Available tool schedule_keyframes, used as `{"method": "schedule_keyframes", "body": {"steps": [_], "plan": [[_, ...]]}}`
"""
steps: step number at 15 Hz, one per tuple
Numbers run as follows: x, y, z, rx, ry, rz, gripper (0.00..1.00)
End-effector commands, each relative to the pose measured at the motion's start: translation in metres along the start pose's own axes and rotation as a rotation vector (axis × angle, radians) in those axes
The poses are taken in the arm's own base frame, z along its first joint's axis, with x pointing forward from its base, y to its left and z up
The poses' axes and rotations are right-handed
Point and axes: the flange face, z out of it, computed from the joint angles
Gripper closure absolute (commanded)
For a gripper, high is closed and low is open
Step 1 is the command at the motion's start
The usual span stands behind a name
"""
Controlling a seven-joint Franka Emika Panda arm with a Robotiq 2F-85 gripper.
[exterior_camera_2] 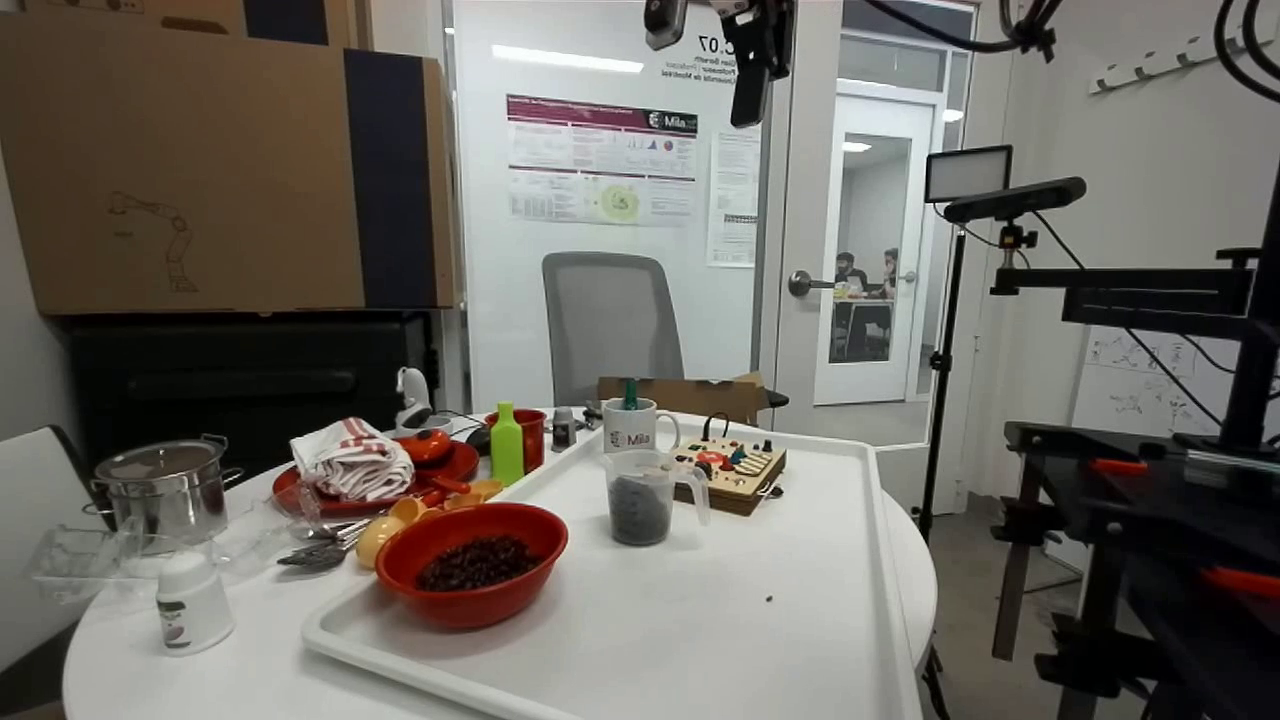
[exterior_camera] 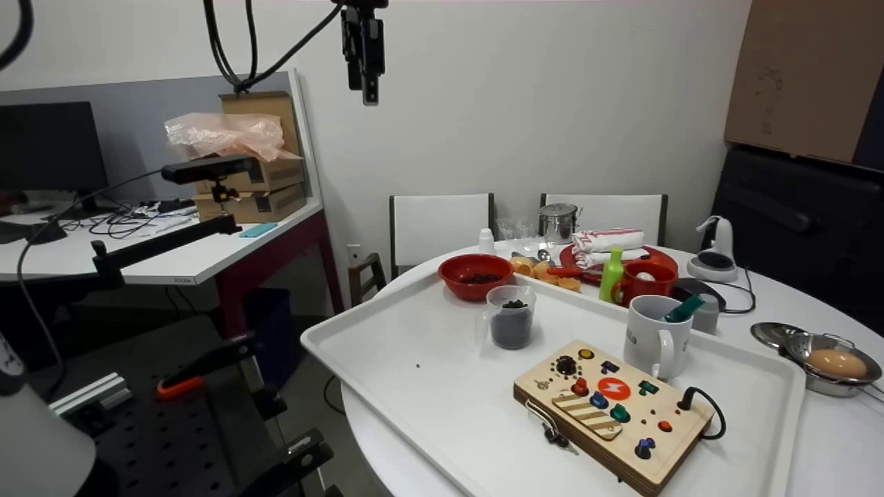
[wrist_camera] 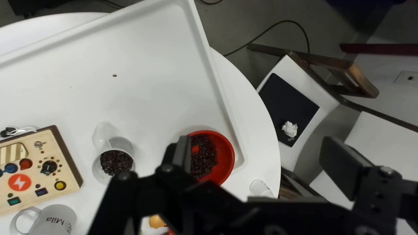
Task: Pour the contents of the jug into the red bowl
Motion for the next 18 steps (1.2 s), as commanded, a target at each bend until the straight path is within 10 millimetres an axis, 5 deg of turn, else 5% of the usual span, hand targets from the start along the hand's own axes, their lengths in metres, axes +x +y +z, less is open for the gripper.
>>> {"method": "schedule_keyframes", "body": {"steps": [1,3,9,12,13,14,18], "plan": [[0.000,-0.001,-0.001,0.001,0.001,0.008,0.00],[-0.003,-0.002,0.004,-0.053,0.075,-0.150,0.00],[0.038,0.063,0.038,-0.244,-0.010,-0.432,0.00],[0.059,0.089,0.071,-0.382,0.019,-0.536,0.00],[0.065,0.094,0.080,-0.415,0.031,-0.534,0.00],[0.052,0.091,0.061,-0.365,0.017,-0.497,0.00],[0.061,0.098,0.085,-0.400,0.008,-0.531,0.00]]}}
